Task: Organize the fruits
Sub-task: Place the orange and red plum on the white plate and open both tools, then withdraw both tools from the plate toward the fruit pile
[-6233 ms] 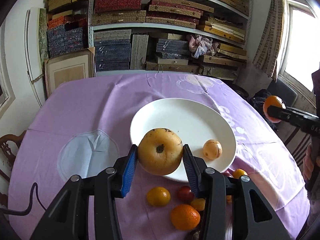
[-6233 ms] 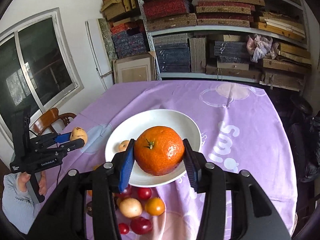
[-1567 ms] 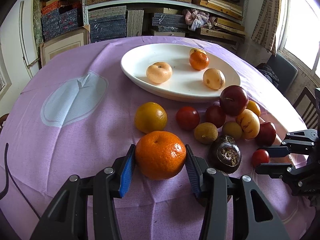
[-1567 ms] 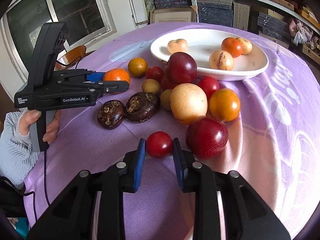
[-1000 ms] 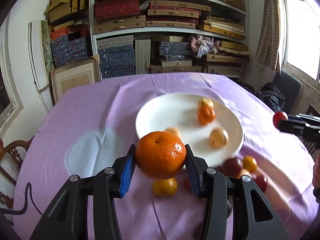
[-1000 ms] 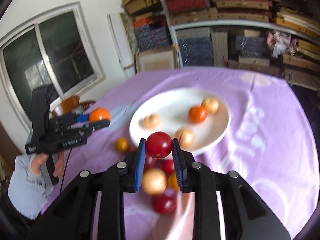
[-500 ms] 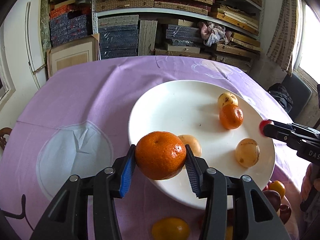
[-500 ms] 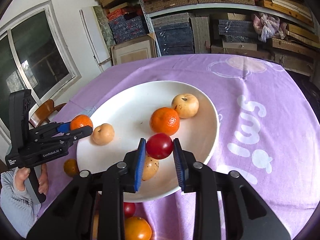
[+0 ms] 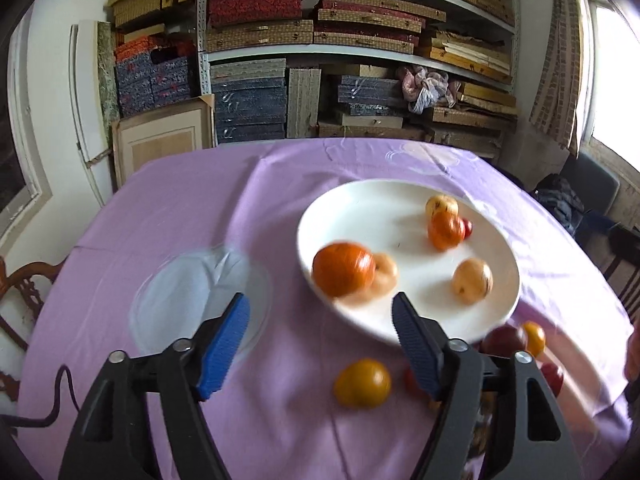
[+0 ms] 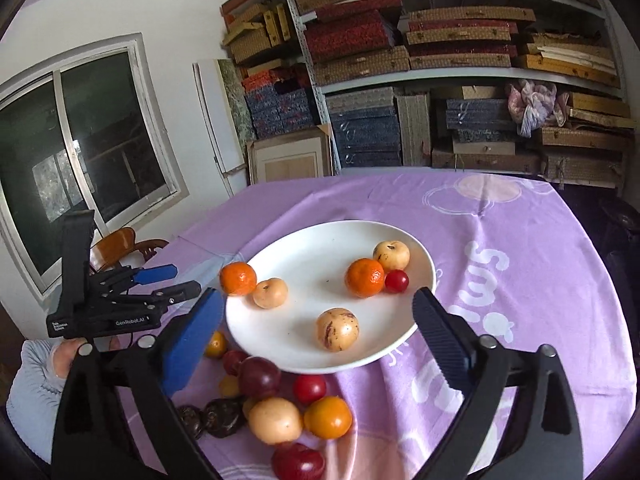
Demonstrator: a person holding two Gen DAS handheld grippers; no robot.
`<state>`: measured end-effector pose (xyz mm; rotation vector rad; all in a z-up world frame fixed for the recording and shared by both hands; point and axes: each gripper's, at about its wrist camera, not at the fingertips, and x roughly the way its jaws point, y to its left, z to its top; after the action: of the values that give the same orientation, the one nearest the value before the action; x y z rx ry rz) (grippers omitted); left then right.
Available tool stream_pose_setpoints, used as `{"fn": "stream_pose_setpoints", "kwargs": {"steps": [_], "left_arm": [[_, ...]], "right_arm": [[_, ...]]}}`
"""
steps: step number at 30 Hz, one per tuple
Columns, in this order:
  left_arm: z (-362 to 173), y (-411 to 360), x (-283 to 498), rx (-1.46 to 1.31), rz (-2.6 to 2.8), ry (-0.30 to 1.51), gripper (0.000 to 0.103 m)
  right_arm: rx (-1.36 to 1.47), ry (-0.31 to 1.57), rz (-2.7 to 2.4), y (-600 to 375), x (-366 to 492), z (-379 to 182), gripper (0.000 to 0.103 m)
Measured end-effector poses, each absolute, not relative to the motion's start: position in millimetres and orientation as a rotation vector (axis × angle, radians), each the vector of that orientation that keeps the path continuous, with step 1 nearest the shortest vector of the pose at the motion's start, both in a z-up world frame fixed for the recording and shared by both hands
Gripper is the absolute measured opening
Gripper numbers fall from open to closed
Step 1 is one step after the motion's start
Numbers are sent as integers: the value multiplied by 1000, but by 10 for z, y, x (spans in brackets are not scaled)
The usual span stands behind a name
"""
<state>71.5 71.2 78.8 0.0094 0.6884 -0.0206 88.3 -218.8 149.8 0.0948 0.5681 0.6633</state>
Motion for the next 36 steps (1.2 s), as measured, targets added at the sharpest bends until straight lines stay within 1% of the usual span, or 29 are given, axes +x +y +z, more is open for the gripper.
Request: {"fn": "stream_pose_setpoints", "kwargs": {"steps": [3,7,10,12,22,31,32,34,35,36], "left_arm": [[634,697,539,14,-15,706,84],[422,625,474,54,11,718,85],[343,541,501,84,6,729,85],[309,498,529,117,13,739,85],[258,497,626,113,-22,782,85],[210,516,798,61,-47,824,84],[202,519,809,59,-49,829,82],[198,520,815,59,-49,833,73],[192,522,822,60,-51,838,63],[186,528,832,57,-60,844,49]], "right_arm": [[81,538,662,-2300,555,1394,95],[6,480,618,-2294,237,1183,99],[-58,501,618,-2210,229,1107,99],[-47,513,622,-2214,249,1082,99],[0,562,620,-2274,349,1029,99],[-2,584,622,-2239,345,1026,99],[-3,585,623,-2240,342,1024,99],[-4,584,625,-2237,339,1024,99],[-5,583,626,-2235,334,1023,99],[-5,582,627,-2235,333,1024,99]]}}
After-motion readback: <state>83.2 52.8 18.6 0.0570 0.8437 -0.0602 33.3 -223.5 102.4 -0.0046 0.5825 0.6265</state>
